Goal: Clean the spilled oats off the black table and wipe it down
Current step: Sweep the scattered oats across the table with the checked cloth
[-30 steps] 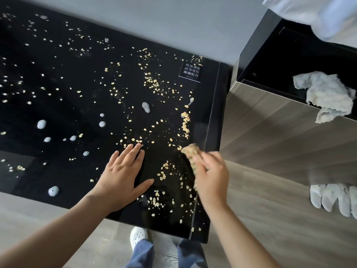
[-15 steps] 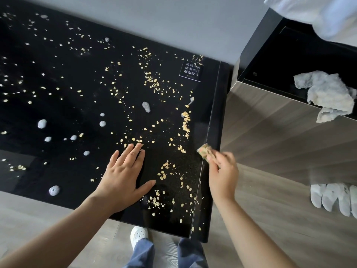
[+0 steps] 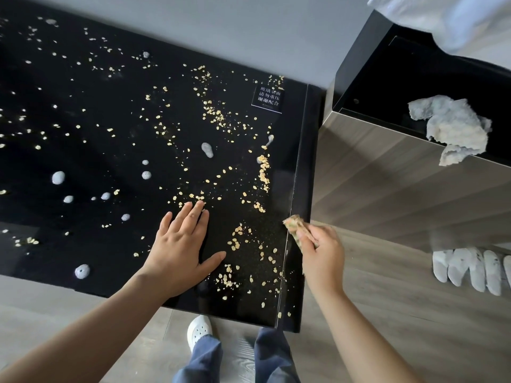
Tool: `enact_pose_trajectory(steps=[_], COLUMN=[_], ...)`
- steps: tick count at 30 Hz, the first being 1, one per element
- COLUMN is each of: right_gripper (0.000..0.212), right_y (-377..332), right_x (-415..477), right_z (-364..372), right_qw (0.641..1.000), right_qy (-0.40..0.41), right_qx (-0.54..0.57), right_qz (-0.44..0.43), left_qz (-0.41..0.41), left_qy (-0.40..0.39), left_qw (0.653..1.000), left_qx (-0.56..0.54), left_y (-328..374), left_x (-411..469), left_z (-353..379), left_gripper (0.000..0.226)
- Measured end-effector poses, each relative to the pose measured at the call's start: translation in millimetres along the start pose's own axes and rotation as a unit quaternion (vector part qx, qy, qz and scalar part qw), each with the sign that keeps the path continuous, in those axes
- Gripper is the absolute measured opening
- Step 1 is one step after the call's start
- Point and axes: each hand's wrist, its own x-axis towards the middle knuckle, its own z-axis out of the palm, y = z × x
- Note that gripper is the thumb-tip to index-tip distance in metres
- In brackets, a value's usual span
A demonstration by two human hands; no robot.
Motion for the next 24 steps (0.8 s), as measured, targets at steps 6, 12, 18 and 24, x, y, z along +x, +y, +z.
enact_pose_trajectory(steps=[6, 12, 18, 24], right_gripper=[0.026, 0.011, 0.019, 0.025], right_y=[-13.7, -45.5, -31.1, 2.0], right_x=[-41.8, -63.3, -42.0, -71.2], right_z=[21.7, 34.4, -6.9, -7.8], right_qw=[0.999, 0.998, 0.998, 1.000], right_qy=[0.019, -0.052, 0.032, 0.026], right_qx=[-0.029, 0.017, 0.046, 0.010], right_qz=[-0.028, -0.035, 0.017, 0.010], left_qz=[0.011, 0.013, 0.010, 0.011], left_qy=[-0.009, -0.021, -0.033, -0.035], left_qw=[1.000, 1.000, 0.999, 0.999], left_qx=[0.013, 0.016, 0.026, 0.021], left_y=[-3.9, -4.8, -3.2, -4.8], left_x=[0.2, 1.0, 0.5, -6.9], left_z=[0.0, -0.8, -3.4, -8.4], left_gripper=[0.094, 0.095, 0.098, 0.100])
